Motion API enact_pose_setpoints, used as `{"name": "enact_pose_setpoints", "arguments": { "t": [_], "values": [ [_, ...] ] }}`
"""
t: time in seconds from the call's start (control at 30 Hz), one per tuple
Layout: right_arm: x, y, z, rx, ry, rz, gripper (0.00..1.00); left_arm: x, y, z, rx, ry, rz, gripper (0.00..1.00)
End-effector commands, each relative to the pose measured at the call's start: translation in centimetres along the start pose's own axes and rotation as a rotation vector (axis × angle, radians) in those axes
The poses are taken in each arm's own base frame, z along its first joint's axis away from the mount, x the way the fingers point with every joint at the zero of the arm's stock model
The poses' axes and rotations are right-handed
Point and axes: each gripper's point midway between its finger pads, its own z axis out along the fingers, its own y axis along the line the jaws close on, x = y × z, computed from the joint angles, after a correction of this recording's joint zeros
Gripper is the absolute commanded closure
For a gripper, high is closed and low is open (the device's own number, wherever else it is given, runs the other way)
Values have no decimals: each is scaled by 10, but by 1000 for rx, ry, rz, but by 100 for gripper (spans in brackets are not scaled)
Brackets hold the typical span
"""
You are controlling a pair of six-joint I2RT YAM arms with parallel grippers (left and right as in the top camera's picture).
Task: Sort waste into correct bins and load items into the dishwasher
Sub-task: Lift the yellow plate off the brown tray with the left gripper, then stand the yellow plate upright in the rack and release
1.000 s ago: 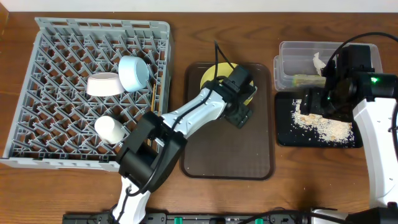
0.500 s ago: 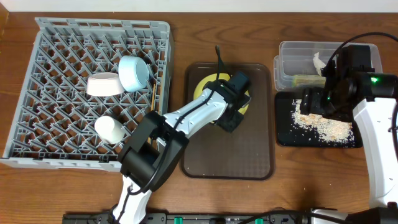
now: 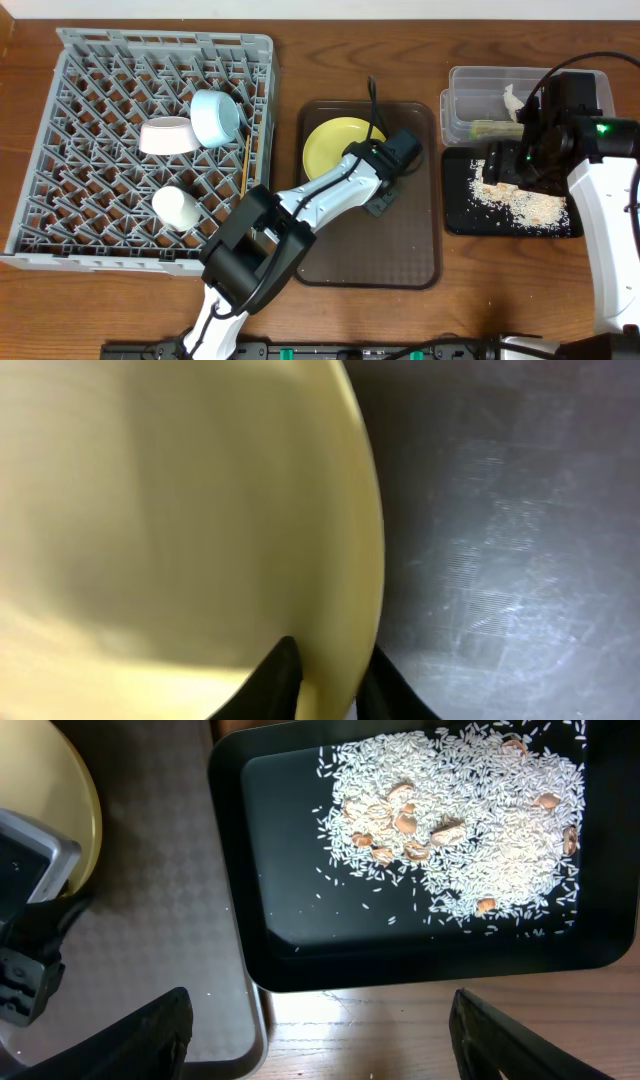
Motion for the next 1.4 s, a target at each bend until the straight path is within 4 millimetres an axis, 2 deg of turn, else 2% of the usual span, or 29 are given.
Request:
{"name": "enact_pose_setpoints", "arguments": {
  "t": [0.0, 0.07, 0.27, 0.4, 0.7, 0.87, 1.13, 1.23, 1.37],
  "values": [
    [-5, -3, -8, 7, -30, 6, 20, 13, -2, 19, -12, 63, 5, 88],
    [-5, -3, -8, 7, -30, 6, 20, 12, -1, 18, -12, 61, 4, 92],
    [-5, -3, -8, 7, -30, 6, 20, 5, 12, 5, -84, 24, 2, 92],
    [-5, -3, -8, 7, -29, 6, 20, -9, 20, -21, -112, -47, -10, 92],
    [-4, -3, -8, 8, -27, 6, 20, -34, 32, -104, -106, -242, -52, 92],
    [-4, -3, -8, 8, -27, 6, 20, -36, 57, -146, -115, -332, -116, 92],
    [-4, -3, -8, 8, -27, 6, 20, -25, 116, -208, -93, -463, -280, 92],
    [-4, -3, -8, 8, -27, 6, 20, -21, 130, -223, -20, -505, -324, 92],
    [-4, -3, -8, 8, -27, 6, 21, -18, 136, -235, 154, -546, -378, 92]
  ]
}}
